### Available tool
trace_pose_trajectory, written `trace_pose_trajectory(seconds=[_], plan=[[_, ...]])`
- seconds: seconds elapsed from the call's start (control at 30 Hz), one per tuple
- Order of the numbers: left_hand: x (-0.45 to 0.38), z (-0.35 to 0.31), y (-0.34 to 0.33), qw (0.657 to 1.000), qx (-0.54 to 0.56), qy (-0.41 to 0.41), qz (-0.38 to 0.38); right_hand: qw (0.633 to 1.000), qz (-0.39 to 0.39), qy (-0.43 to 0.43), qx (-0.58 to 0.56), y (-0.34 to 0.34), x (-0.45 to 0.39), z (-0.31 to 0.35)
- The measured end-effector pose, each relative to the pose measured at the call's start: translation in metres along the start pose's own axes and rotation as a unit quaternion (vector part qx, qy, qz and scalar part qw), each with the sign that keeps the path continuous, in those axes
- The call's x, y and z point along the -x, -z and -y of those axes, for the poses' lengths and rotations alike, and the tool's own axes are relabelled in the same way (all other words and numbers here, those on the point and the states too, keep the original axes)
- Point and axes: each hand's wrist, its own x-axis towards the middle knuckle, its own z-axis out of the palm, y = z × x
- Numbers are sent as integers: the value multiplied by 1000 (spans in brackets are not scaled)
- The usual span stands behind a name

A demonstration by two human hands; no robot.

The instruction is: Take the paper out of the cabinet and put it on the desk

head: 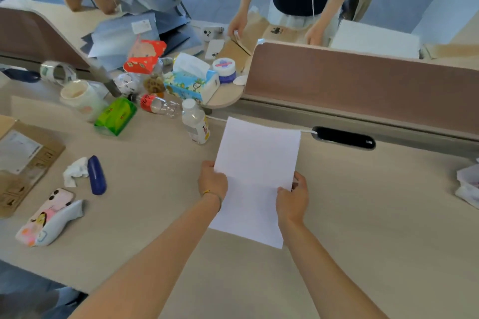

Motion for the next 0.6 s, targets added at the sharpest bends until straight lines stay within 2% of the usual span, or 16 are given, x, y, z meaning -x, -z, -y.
trace_pose_trajectory(seconds=[0.33,0.6], plan=[[-44,27,-33,998,-63,-8,-8,994,8,-15,112,-36,-49,-16],[-56,39,-31,976,-205,-62,-27,977,10,-4,212,-36,-58,-28]])
